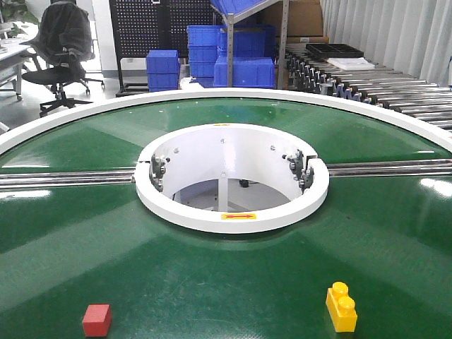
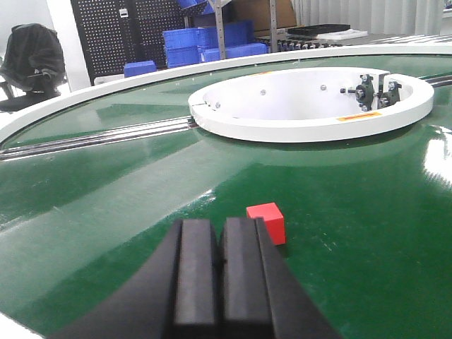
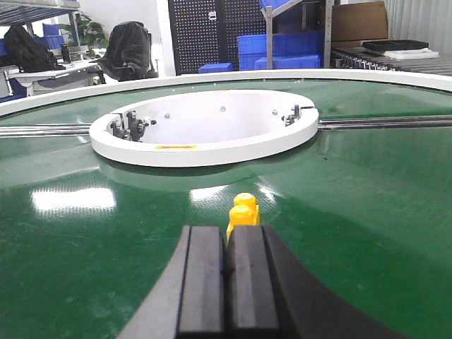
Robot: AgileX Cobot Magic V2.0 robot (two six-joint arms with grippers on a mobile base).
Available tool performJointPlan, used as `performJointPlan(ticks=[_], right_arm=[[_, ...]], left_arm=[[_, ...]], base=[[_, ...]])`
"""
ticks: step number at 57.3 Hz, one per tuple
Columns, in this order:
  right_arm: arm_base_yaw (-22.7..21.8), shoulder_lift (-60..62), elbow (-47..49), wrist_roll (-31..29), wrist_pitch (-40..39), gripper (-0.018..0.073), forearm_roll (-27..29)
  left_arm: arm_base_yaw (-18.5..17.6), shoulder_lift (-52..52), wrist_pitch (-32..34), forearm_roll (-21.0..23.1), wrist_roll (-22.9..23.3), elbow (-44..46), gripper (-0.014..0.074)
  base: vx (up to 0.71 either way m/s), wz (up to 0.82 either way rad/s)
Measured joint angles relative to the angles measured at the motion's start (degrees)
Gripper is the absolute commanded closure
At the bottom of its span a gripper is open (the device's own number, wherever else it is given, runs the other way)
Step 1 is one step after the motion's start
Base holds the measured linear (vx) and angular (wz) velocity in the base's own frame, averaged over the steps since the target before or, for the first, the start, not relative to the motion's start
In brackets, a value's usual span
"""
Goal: Pick red and yellow blocks into blue bin
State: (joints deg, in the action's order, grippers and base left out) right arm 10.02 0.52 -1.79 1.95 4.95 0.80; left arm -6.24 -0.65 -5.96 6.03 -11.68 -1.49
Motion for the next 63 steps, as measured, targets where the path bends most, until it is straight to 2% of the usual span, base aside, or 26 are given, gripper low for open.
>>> performJointPlan(ticks=[52, 56, 63], right_arm=[[0.0, 0.0, 0.0, 0.0, -0.4, 0.057, 0.0], [0.0, 0.0, 0.0, 0.0, -3.8, 0.057, 0.2], [0.0, 0.0, 0.7, -0.1, -13.8, 0.057, 0.5]], left_arm=[[0.0, 0.0, 0.2, 0.0, 0.0, 0.0, 0.0595], [0.0, 0.0, 2.3, 0.6, 0.4, 0.0, 0.0595], [0.0, 0.0, 7.5, 4.7, 6.1, 2.1, 0.0595]], base=[[0.0, 0.0], [0.0, 0.0], [0.0, 0.0]])
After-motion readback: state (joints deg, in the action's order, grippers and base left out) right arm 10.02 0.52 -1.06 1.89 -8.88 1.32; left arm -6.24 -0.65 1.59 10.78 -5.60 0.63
